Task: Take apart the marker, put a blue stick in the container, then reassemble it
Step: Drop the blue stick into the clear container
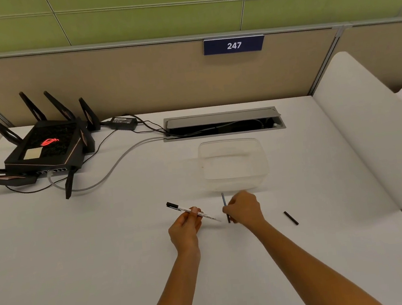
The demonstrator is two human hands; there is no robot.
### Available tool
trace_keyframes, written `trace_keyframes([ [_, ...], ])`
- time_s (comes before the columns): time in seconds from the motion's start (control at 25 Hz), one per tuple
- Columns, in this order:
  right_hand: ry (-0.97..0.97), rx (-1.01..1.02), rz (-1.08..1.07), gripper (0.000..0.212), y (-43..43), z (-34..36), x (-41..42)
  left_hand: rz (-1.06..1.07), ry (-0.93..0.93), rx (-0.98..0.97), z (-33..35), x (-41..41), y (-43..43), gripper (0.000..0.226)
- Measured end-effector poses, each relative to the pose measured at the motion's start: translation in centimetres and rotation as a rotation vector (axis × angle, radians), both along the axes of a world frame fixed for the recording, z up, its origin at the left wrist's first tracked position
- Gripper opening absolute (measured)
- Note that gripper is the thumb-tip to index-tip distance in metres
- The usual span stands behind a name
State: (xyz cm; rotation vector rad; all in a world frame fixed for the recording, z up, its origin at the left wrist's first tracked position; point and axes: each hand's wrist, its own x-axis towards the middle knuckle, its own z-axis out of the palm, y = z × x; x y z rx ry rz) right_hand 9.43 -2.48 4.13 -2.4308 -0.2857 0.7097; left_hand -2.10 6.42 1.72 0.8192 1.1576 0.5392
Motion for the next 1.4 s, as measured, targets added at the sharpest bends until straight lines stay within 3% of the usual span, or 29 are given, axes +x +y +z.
trace_keyframes([
  [0.24,-0.112,0.15,-0.01,0.011,4.6,5.5,4.5,-0.003,-0.045,-0.066,0.2,0.9,0.5,0.023],
  [0.88,-0.07,-0.207,0.114,0.036,10.8,-1.1,10.9,-0.034,-0.089,-0.126,-1.1,1.3,2.5,0.022],
  [1.4,-0.119,-0.186,0.1,0.03,10.8,-1.1,11.4,-0.05,-0.092,-0.153,-1.3,1.2,2.5,0.022],
])
